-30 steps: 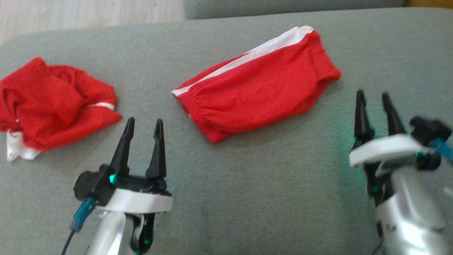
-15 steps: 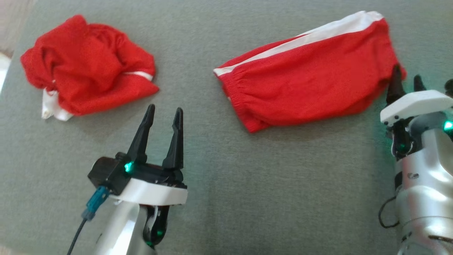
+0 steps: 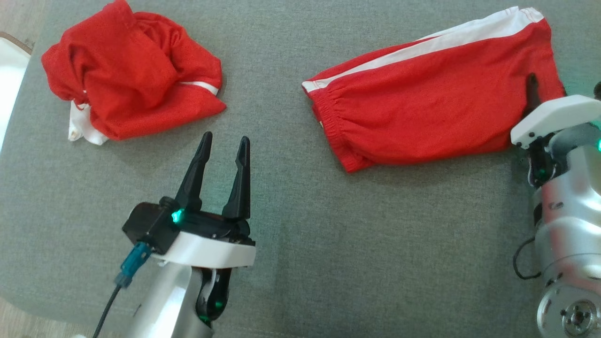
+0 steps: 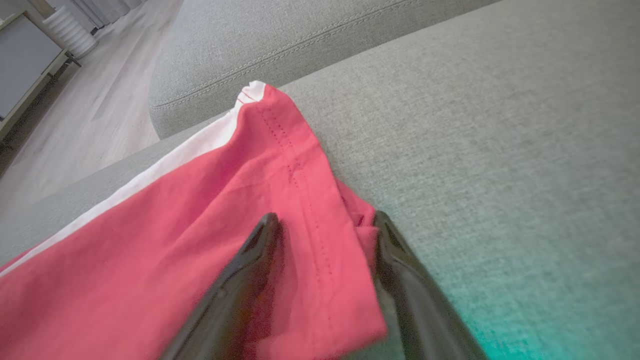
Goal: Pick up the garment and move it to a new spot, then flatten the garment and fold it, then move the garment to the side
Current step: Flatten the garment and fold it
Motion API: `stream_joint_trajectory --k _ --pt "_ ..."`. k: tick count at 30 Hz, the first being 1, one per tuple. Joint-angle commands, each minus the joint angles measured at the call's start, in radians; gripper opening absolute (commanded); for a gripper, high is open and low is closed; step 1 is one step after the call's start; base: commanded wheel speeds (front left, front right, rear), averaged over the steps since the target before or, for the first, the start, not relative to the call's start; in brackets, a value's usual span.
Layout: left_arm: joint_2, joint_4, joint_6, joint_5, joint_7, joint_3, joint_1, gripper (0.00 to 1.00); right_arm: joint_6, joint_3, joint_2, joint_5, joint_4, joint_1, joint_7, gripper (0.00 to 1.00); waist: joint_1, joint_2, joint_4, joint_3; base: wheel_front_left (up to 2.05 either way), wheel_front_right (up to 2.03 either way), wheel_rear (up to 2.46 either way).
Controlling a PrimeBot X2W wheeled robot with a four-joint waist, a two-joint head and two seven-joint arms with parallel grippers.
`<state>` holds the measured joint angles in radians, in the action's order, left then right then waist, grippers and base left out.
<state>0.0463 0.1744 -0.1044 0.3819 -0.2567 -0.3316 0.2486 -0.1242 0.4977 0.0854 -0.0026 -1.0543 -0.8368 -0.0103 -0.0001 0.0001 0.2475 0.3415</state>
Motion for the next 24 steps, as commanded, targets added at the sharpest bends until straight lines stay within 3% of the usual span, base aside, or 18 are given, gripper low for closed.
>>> stream_joint_trajectory --k 1,12,24 --pt "0.004 -0.034 0.005 0.007 -0.005 0.022 0.037 1.0 -0.007 -0.025 -0.028 -0.013 -0.033 -0.001 -0.01 0.0 0.0001 -0.0001 -0.001 0.004 0.0 0.0 0.0" --pt "0.004 -0.023 0.007 0.004 -0.005 0.028 0.044 1.0 -0.007 -0.084 -0.015 -0.015 -0.046 -0.023 0.149 0.0 0.0001 -0.0001 -0.043 -0.015 0.0 0.0 0.0" --pt "0.004 -0.044 -0.004 -0.014 -0.005 0.062 0.002 1.0 -0.007 -0.033 -0.01 0.094 0.053 0.111 0.244 0.0 0.0001 -0.0001 -0.158 -0.099 0.0 0.0 0.0"
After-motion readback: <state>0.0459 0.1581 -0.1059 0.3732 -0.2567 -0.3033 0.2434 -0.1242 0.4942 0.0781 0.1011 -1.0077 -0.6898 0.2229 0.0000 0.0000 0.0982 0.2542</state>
